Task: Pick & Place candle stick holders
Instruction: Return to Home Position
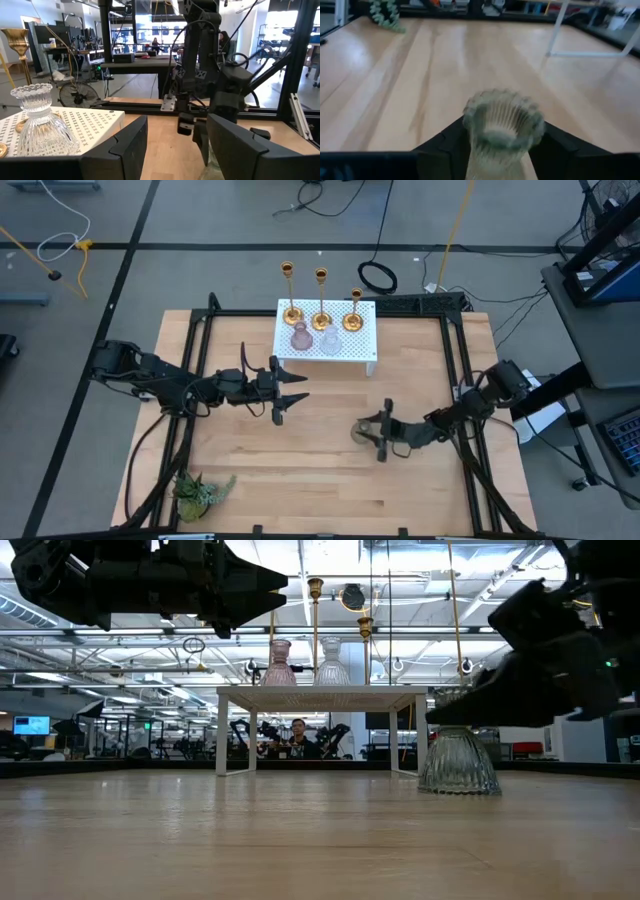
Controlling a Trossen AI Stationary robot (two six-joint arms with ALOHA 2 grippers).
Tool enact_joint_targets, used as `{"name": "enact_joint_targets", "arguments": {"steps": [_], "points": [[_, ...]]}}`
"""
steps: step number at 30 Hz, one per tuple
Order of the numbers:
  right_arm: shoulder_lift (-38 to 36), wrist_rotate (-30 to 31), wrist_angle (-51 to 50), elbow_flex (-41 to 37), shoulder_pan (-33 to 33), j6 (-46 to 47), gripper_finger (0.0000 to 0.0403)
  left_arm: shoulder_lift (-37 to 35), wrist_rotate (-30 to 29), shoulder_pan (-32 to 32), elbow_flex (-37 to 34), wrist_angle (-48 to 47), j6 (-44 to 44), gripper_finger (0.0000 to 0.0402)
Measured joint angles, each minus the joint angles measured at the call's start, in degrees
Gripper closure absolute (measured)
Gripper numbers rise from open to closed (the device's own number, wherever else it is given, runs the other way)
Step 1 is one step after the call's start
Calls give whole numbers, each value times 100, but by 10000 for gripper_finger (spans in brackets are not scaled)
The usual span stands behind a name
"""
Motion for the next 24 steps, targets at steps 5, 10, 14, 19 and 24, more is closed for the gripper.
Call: {"name": "enact_joint_targets", "arguments": {"steps": [5, 10, 14, 19, 24], "points": [[-92, -10, 286, 0, -353, -502, 273, 0, 0, 1, 0, 0, 21, 192], [-266, -9, 259, -2, -634, -606, 271, 0, 0, -1, 0, -2, 19, 192], [-621, 4, 530, -2, -763, -913, 264, 0, 0, 0, 0, -5, 10, 192], [-1332, 31, 798, -2, -1125, -1577, 273, 0, 1, 0, 0, -11, 10, 192], [-2012, 2, 795, -2, -1894, -2033, 271, 0, 2, 0, 0, -13, 8, 192]]}}
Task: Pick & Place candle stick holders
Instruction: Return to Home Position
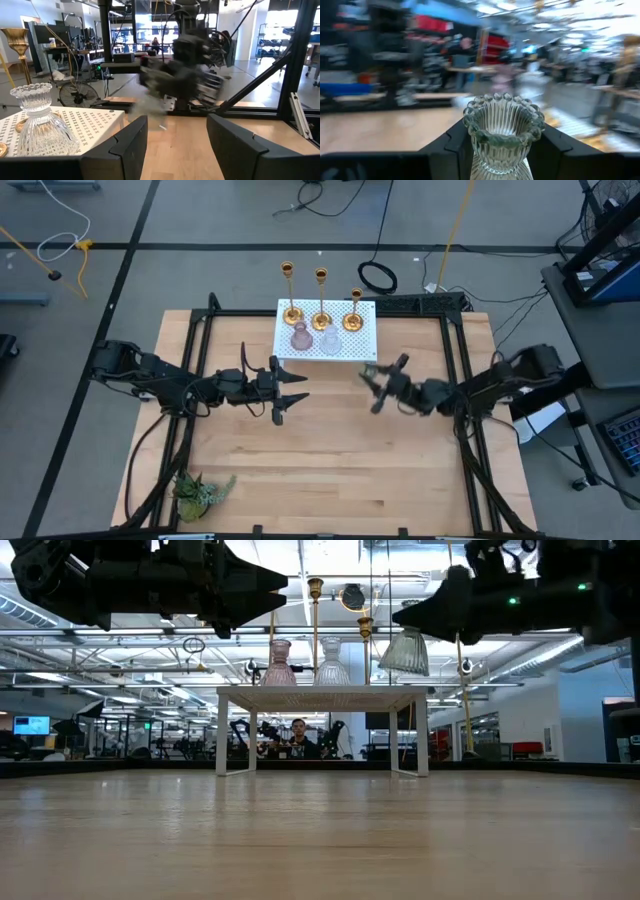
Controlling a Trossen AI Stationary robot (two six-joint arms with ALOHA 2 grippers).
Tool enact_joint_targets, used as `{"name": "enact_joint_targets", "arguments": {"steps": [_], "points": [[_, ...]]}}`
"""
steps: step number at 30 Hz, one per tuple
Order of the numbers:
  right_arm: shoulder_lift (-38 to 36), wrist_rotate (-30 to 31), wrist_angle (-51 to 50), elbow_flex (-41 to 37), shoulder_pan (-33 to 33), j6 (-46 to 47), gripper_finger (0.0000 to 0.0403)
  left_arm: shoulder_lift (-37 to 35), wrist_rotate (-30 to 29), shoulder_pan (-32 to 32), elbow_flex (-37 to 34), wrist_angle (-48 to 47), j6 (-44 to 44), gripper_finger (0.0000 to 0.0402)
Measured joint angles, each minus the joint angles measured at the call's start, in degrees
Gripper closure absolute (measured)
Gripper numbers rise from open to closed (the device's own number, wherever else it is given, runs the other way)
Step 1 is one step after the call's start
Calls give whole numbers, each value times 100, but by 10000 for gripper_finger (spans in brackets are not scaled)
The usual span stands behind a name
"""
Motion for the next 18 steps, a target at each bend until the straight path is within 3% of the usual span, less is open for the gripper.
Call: {"name": "enact_joint_targets", "arguments": {"steps": [5, 11, 18], "points": [[-414, -341, -81, 0, -894, -318, 270, 0, 0, 1, 0, -2, 0, 192], [-441, -1141, -263, 8, -1893, 151, 270, 0, -1, 1, 0, -2, 0, 192], [-310, -1791, -666, 234, -2471, 474, 269, 0, -2, 1, 0, -2, 23, 192]]}}
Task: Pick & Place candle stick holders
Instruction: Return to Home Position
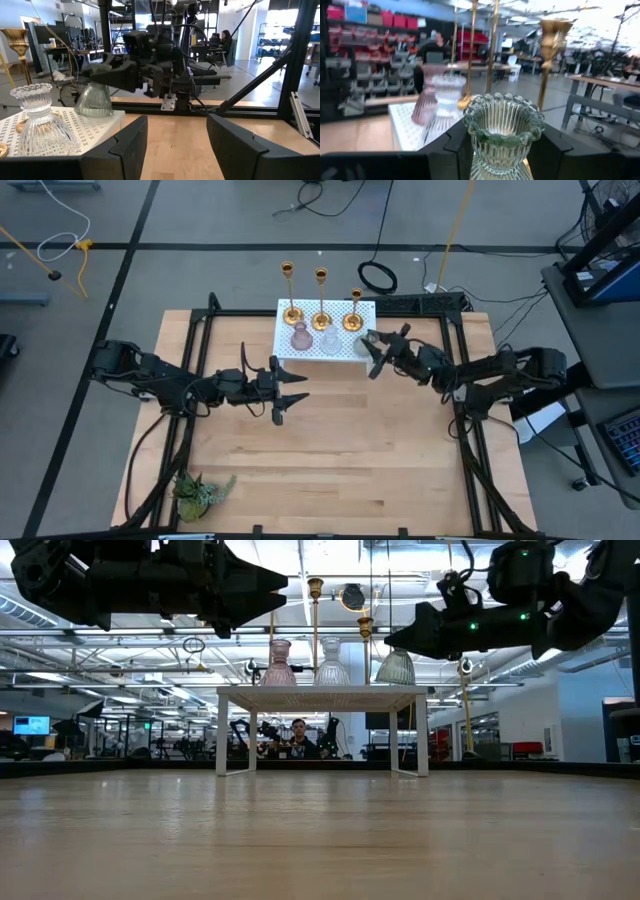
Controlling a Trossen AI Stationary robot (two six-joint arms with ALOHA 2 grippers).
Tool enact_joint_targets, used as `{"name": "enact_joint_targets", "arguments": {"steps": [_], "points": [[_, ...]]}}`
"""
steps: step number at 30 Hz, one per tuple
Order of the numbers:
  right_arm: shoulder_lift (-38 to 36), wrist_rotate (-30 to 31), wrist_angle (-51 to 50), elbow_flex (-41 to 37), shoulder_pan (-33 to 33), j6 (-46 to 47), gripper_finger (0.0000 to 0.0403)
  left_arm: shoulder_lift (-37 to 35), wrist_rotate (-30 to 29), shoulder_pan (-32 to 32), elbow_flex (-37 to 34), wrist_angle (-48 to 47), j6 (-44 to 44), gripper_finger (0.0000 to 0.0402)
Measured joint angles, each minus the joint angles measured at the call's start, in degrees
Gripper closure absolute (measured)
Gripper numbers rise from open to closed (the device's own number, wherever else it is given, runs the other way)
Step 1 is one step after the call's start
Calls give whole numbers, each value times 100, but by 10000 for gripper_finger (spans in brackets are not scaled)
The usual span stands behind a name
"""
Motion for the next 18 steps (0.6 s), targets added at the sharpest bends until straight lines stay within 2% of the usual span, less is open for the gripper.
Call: {"name": "enact_joint_targets", "arguments": {"steps": [8, 18], "points": [[293, -25, -711, 544, -64, -26, 269, 2, -1, 4, 0, -20, 99, 192], [316, -20, -796, 558, -175, -4, 241, 2, -2, 4, 0, -28, 135, 192]]}}
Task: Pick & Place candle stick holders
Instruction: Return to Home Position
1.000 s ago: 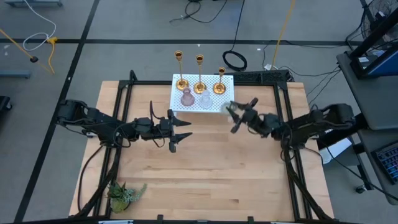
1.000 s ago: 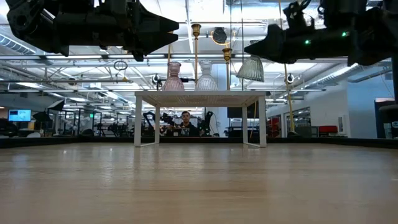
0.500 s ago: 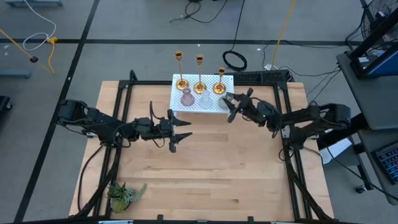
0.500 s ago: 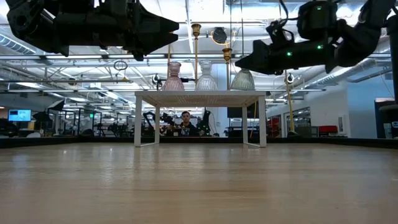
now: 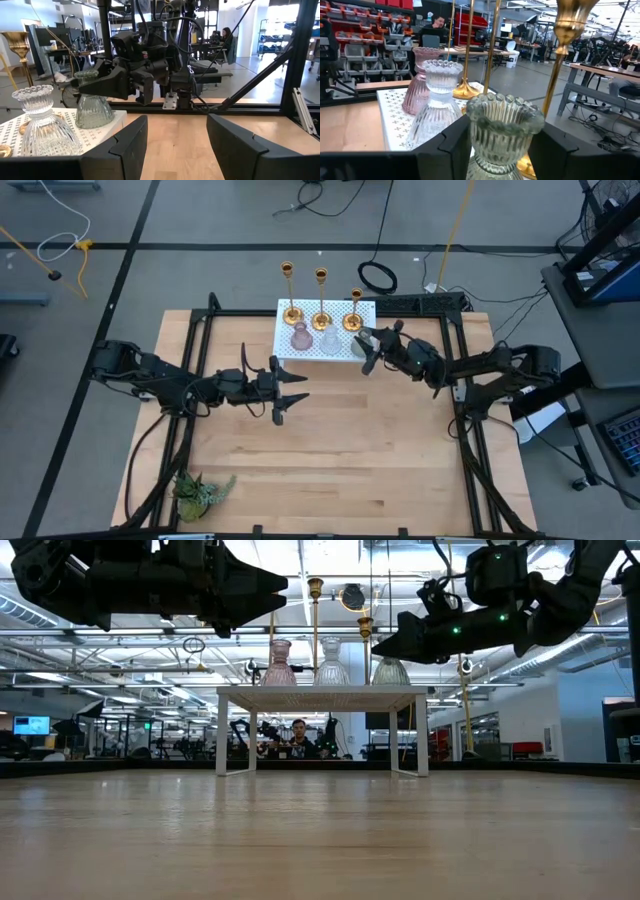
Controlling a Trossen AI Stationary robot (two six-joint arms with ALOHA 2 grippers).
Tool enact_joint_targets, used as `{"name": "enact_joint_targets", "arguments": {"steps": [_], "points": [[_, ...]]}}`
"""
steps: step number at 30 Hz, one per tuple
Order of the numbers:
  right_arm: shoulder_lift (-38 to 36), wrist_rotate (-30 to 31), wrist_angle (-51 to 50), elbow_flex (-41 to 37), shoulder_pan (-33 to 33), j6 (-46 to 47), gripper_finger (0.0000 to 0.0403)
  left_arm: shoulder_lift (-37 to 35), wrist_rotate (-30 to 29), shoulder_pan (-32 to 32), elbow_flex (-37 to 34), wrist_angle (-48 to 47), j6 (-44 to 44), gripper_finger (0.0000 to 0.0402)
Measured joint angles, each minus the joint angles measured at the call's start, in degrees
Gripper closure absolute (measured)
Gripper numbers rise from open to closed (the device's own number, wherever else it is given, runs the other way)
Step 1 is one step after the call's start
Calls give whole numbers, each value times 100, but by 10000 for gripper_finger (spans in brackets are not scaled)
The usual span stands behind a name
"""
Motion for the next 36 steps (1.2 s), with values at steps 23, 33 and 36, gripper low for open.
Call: {"name": "enact_joint_targets", "arguments": {"steps": [23, 33, 36], "points": [[-3, -302, 380, -4, -183, 400, 170, -65, -2, 0, -4, 56, -4, 192], [-332, -296, 286, -10, -86, 147, 165, -825, -98, 0, -13, -397, 332, 192], [-511, -293, 190, -11, -9, 100, 165, -1187, -230, 0, -13, -856, 336, 192]]}}
